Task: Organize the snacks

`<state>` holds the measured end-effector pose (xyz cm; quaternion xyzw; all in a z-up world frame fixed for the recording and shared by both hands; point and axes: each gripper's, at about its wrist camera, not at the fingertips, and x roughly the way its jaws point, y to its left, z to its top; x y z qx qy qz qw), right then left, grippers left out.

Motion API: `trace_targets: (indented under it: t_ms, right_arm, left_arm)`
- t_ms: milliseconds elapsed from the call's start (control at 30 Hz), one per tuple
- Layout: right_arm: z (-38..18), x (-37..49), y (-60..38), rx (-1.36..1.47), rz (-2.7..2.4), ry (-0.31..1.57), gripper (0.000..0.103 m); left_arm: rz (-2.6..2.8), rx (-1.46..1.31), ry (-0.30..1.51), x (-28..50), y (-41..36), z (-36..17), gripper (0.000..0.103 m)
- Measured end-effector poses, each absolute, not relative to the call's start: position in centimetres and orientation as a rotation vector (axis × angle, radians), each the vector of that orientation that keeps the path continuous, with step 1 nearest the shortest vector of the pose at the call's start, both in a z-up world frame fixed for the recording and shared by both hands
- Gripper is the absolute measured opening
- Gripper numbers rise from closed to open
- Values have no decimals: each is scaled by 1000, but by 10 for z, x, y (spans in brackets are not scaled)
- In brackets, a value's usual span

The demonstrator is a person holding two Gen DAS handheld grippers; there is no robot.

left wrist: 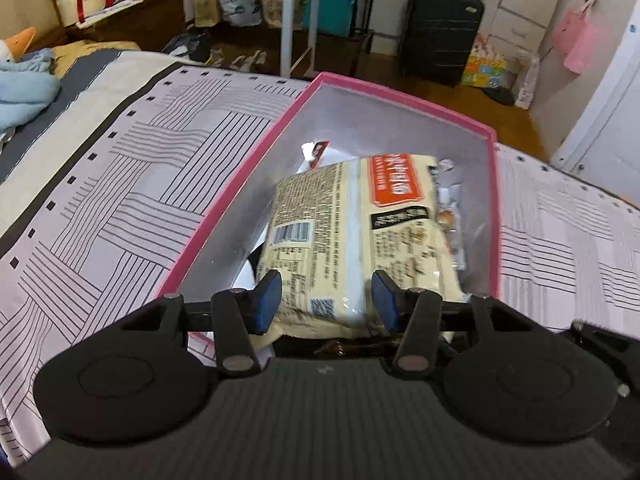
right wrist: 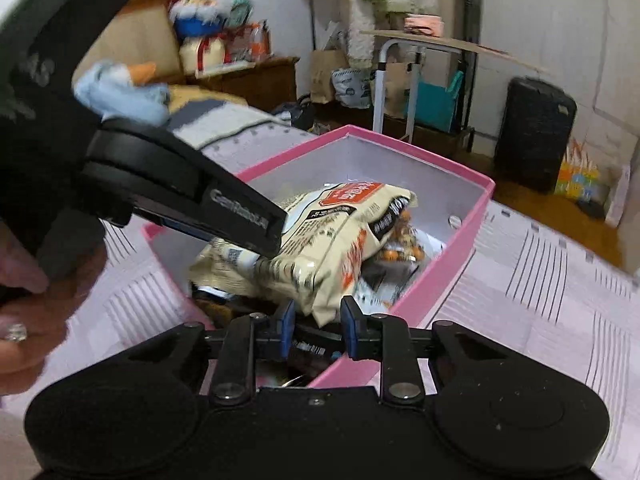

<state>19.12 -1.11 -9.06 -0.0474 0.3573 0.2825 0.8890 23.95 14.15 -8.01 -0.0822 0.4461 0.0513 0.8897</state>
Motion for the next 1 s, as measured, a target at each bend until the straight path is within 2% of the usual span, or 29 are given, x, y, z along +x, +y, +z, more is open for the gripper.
trace_targets:
  t_ms: [167,433,633,800,1000]
  right_arm:
    - [-74,161,-47,-54,549,669,32]
    - [-44,137,-98,16,375,670,35]
    - [-9,108,-131,81,335,584,50]
    - [8,82,-146,72,302,542,55]
    - [11,58,-150,27,264,538,59]
  left_arm:
    - [53,-153,894,216,135,-58,52]
    - [-64,-78,842,179,112,-21,53]
    - [-147,-63,799,146,93,7,56]
    - [-183,-49,744,117,77,22,61]
    - [-215,-32,714,87,62,29,61]
